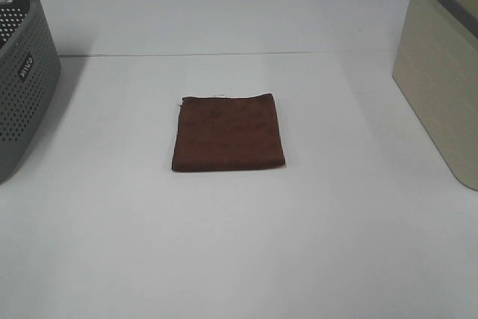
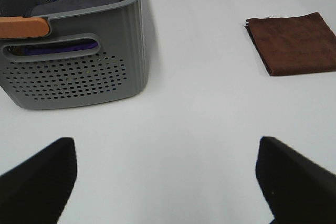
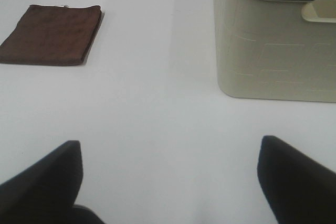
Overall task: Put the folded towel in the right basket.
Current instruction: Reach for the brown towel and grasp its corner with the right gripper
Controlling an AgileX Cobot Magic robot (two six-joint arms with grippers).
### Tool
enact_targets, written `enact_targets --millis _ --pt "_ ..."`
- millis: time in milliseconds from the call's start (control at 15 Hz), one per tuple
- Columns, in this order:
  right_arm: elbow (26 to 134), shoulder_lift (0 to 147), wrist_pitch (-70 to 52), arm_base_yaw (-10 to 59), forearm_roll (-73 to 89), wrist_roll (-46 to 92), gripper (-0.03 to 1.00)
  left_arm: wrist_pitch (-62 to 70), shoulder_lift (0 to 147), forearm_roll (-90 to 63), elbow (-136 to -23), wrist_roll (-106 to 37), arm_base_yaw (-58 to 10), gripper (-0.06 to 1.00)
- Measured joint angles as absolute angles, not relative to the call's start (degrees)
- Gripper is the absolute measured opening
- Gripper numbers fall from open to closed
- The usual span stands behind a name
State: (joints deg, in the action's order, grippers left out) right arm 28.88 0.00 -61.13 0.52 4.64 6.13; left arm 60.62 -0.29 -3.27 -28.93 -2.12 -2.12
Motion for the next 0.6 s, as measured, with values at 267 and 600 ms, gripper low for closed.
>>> enact_targets --millis 267,600 --pt "28.9 0.0 -61.1 0.5 4.6 6.1 0.85 60.6 -0.3 -3.3 -28.9 -2.1 -2.1 0.88" --pt "28.9 0.0 -61.1 0.5 4.6 6.1 0.85 60.6 -0.3 -3.3 -28.9 -2.1 -2.1 0.88"
